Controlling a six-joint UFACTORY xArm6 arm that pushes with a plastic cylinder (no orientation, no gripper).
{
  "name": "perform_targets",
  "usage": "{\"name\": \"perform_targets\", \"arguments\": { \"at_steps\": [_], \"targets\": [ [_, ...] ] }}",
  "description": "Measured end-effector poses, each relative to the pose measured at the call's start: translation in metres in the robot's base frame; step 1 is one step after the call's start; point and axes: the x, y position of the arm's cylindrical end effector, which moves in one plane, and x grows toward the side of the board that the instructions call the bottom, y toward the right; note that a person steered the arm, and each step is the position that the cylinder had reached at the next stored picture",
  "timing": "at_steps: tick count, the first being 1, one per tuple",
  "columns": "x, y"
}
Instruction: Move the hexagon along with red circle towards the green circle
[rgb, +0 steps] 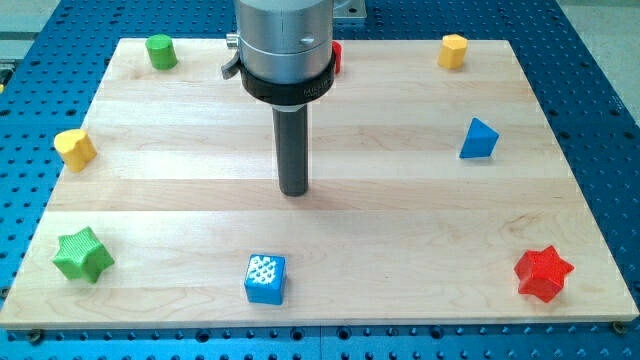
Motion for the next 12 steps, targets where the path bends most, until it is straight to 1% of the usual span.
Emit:
{"name": "perform_targets", "arguments": {
  "at_steps": [1, 2, 3, 4, 5, 6, 7, 8, 9, 10, 11, 12],
  "targets": [
    [-0.006, 0.0],
    [0.0, -0.003],
    [0.0, 0.02],
    [-0.055, 0.082],
    [-0.09, 0.118],
    [-0.132, 0.172],
    [-0.161, 0.226],
    [-0.212, 0.267],
    [-0.245, 0.282],
    [-0.246, 0.234],
    [-0.246, 0.152],
    [-0.243, 0.103]
  ]
}}
